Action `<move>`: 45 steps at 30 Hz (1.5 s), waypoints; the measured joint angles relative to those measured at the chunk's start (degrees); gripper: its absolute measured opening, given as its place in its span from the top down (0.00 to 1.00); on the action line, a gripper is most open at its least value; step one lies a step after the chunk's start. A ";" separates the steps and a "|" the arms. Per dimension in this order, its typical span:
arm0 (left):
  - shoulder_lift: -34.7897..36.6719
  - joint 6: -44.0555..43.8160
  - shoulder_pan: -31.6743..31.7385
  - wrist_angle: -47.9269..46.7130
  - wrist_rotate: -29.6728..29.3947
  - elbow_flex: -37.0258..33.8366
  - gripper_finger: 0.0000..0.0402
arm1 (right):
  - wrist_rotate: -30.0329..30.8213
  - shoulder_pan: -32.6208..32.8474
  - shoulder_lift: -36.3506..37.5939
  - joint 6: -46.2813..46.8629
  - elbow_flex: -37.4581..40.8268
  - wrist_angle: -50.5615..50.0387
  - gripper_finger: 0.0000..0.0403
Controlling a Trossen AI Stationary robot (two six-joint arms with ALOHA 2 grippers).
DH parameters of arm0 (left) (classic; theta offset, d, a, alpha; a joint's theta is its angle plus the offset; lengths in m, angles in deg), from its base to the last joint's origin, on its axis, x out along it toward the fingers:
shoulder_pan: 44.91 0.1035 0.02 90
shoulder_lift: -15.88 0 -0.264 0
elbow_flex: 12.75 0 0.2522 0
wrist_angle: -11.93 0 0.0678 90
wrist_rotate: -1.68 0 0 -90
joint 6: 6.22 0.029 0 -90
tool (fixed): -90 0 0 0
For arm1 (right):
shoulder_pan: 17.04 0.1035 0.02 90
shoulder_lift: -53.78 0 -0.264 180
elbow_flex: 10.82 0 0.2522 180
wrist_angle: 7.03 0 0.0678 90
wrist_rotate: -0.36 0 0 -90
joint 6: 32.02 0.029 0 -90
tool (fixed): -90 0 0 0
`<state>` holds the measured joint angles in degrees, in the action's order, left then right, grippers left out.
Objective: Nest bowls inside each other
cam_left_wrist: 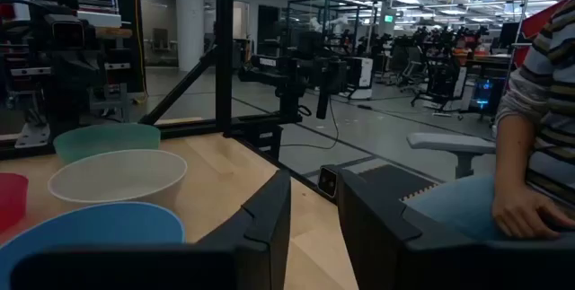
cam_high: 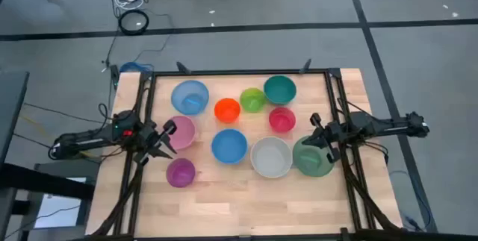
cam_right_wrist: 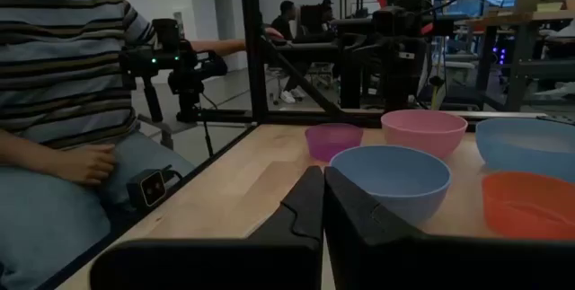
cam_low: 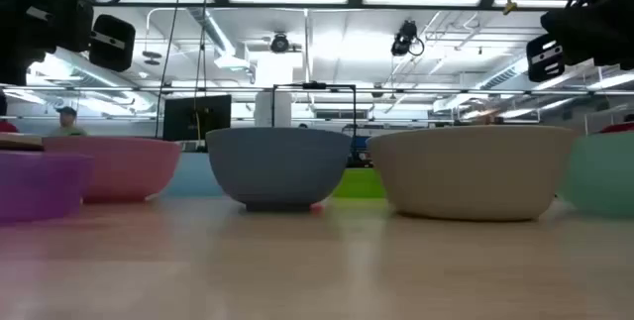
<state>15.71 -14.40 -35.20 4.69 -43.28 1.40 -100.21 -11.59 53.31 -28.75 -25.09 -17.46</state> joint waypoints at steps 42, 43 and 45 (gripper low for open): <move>0.00 3.57 -0.01 0.29 -0.20 0.01 0.75 | -0.01 0.02 0.01 0.01 -0.02 0.00 1.00; 0.00 5.11 -0.01 1.12 -0.40 0.01 0.75 | -0.01 0.01 0.01 -0.09 -0.01 0.03 1.00; 0.00 7.05 -0.01 4.37 -0.84 0.00 0.75 | 0.11 0.00 0.00 -2.10 -0.02 1.55 1.00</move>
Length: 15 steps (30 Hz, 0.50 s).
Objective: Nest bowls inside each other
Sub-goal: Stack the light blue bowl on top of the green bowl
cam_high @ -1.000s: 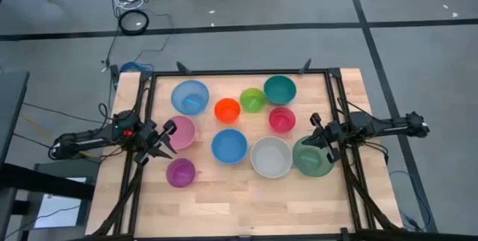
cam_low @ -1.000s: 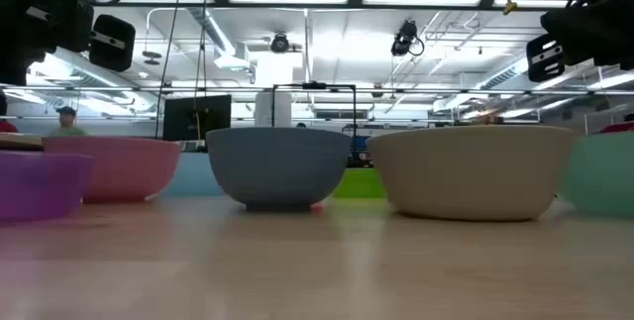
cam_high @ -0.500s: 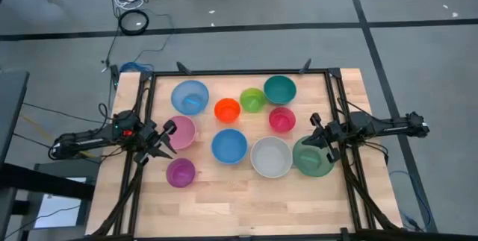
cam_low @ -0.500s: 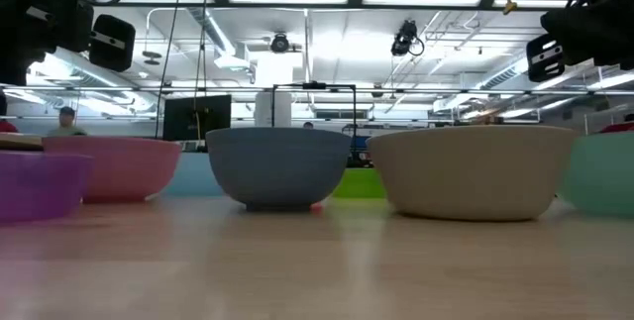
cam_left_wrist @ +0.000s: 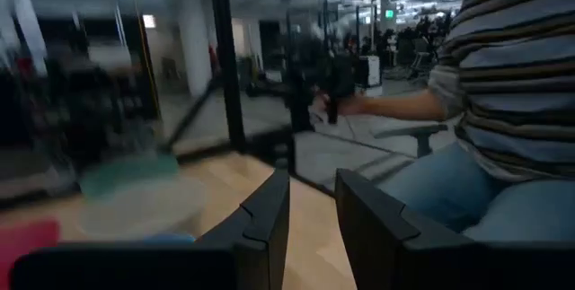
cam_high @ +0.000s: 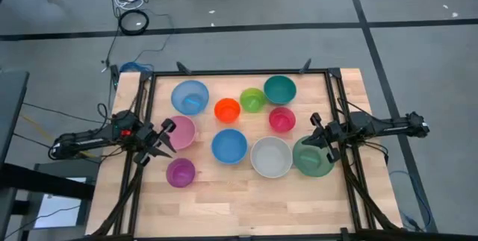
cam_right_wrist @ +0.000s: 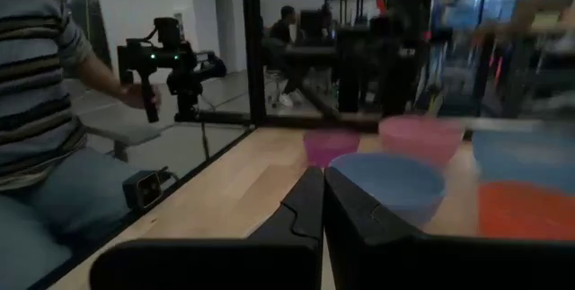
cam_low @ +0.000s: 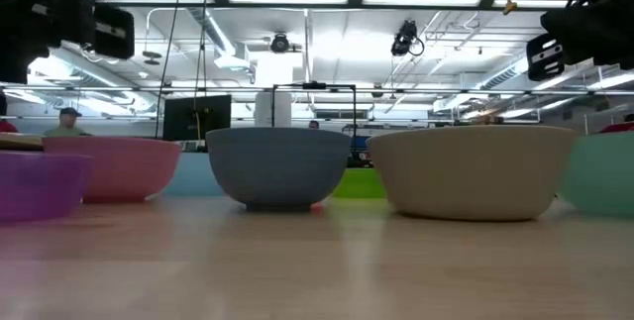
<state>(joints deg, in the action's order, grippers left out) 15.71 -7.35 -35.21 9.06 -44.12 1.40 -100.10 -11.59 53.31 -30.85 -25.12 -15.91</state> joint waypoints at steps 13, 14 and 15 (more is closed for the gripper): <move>0.00 -8.34 -0.01 42.07 -0.60 0.04 0.75 | 0.26 0.07 0.02 3.59 0.02 27.43 1.00; 0.00 -8.36 -0.01 43.81 -0.60 0.11 0.75 | 0.19 0.07 0.02 5.06 0.02 28.60 1.00; 0.00 -8.34 -0.01 44.97 -0.59 0.27 0.75 | -0.07 0.07 0.02 6.21 0.02 29.52 1.00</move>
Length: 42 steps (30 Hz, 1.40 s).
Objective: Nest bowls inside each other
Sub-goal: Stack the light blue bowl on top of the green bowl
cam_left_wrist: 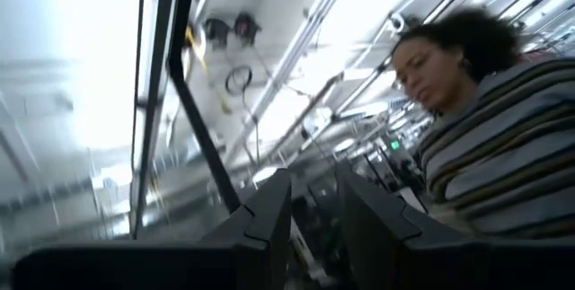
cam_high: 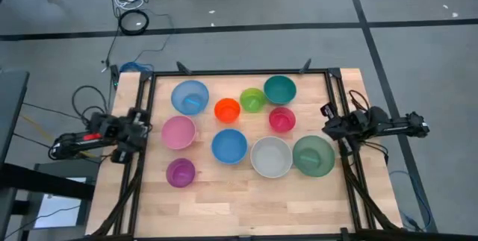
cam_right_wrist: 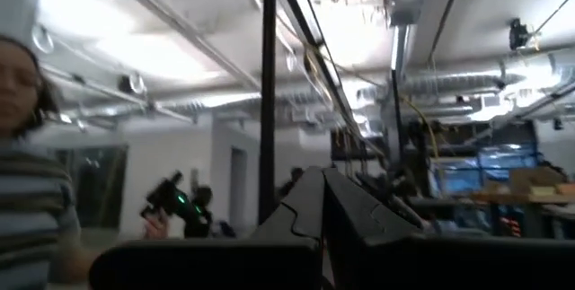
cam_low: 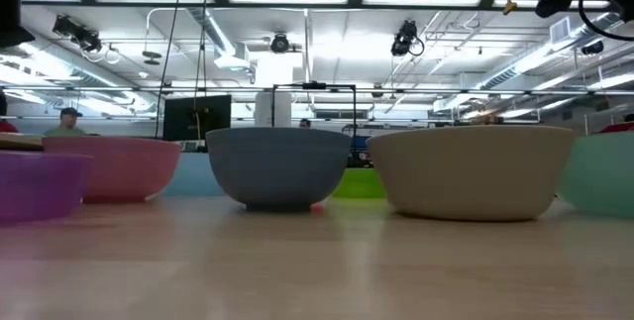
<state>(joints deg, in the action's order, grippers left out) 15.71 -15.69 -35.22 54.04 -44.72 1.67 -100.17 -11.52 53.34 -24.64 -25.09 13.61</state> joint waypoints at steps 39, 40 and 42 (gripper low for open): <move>0.00 -5.73 0.00 -8.55 -22.49 1.25 0.75 | 5.54 -0.28 -0.11 9.58 -1.23 0.63 0.92; -0.07 -5.35 0.00 -10.53 -24.68 1.72 0.75 | 8.28 -0.28 -0.47 7.90 -1.99 0.24 0.92; -0.69 -4.12 0.00 -15.73 -28.54 4.01 0.75 | 13.40 -0.28 -1.74 4.09 -4.90 -3.05 0.92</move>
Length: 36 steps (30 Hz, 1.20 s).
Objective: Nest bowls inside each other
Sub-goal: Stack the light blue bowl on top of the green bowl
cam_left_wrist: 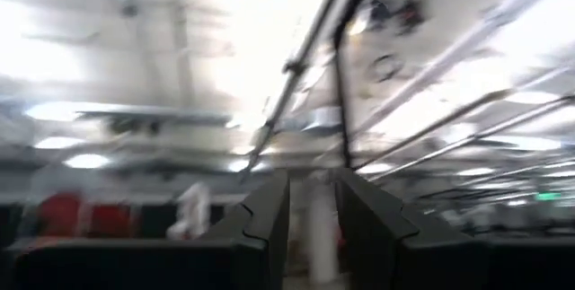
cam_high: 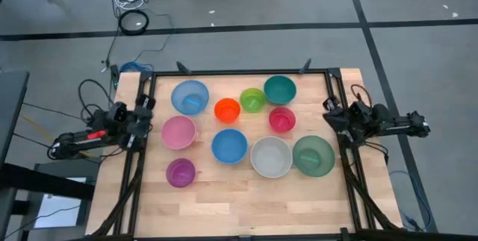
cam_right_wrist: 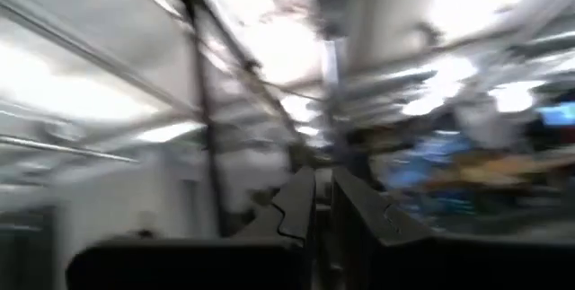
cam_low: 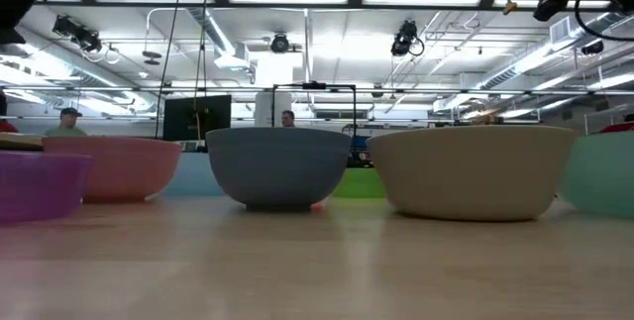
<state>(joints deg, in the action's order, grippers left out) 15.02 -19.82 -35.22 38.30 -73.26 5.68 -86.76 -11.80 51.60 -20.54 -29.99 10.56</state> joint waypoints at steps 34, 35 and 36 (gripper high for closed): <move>-65.64 8.94 -0.01 -99.09 -35.22 57.77 0.75 | 25.66 10.66 -62.80 37.71 -65.04 -118.36 0.94; -65.98 9.25 0.02 -99.16 -36.77 57.79 0.75 | 25.51 10.99 -62.33 41.34 -65.04 -120.47 0.94; -66.33 9.93 0.09 -99.35 -37.81 57.79 0.75 | 25.45 11.37 -61.86 44.14 -65.03 -121.76 0.93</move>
<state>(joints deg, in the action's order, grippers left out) -51.31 -9.89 -35.13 -61.05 -111.07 63.47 -61.31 -0.44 -10.26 23.59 -95.02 -111.20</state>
